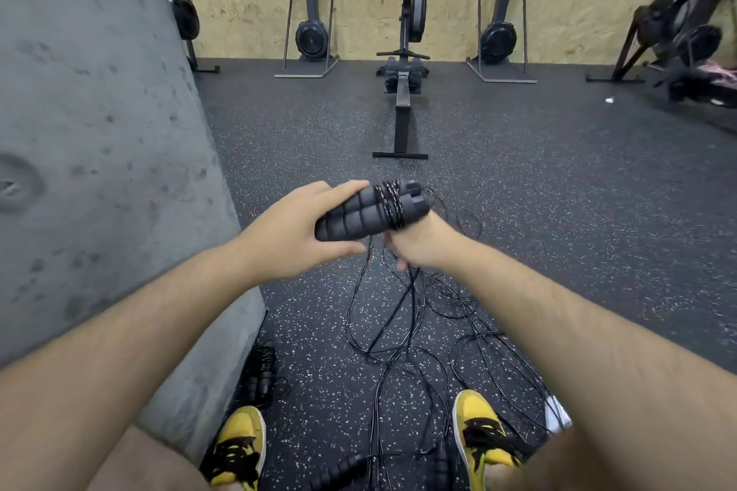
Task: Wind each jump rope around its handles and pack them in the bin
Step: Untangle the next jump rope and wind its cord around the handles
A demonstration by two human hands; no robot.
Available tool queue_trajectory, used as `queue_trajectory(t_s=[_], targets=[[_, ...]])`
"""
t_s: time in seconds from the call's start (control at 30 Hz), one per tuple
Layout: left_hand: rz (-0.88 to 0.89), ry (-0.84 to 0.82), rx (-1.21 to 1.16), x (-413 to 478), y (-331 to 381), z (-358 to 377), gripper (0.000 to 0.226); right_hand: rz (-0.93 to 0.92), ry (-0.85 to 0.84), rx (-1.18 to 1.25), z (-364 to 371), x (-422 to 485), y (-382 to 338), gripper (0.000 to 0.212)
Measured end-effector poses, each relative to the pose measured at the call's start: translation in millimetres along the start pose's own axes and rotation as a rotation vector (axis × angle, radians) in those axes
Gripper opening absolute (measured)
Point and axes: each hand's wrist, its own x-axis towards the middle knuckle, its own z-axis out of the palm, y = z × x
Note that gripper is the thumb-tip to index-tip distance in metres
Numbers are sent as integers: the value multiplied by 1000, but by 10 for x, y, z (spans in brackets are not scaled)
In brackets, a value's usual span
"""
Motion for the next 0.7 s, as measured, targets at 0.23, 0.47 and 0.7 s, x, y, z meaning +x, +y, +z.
queue_trajectory(t_s=[0.23, 0.47, 0.7], targets=[[-118, 103, 148, 85, -234, 17, 90, 44, -228, -3, 152, -196, -279, 33], [-137, 13, 334, 85, -289, -51, 90, -200, 76, -565, -171, -426, -446, 29], [29, -73, 341, 39, -183, -42, 86, -377, 224, -774, -387, -294, -397, 35]])
